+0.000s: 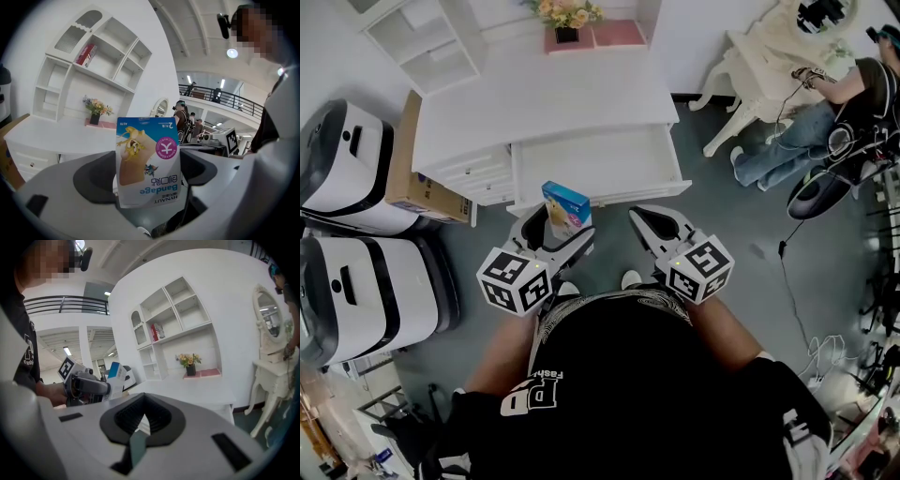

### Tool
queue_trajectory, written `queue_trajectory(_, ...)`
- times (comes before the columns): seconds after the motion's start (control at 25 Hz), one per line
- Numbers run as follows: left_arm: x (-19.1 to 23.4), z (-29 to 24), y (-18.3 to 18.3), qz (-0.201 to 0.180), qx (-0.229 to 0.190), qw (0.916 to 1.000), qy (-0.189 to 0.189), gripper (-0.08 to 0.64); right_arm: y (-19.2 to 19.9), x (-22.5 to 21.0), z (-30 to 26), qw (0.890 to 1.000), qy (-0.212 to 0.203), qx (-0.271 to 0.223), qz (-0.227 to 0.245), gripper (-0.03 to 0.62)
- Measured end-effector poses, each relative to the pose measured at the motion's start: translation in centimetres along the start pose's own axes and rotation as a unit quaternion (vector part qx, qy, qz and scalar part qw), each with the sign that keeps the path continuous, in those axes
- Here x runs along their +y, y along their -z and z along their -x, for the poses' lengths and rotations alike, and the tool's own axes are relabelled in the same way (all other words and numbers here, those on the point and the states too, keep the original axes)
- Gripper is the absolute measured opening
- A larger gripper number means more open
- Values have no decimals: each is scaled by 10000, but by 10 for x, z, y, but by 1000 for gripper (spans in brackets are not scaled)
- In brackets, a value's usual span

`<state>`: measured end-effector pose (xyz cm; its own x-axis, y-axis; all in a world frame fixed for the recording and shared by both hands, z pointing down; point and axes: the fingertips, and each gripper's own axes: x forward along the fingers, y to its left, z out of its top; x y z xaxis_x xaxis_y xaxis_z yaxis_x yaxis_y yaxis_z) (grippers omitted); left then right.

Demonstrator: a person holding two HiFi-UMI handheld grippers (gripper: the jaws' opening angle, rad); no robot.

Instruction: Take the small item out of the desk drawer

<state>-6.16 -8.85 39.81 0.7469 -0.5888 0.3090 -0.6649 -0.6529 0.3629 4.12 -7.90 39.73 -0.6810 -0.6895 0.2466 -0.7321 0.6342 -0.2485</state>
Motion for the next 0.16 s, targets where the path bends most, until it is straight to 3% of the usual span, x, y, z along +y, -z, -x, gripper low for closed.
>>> queue_trajectory(0.16, 0, -1, 1, -27, 14, 10000, -10, 419, 1, -1, 2, 10000, -9, 5, 10, 6)
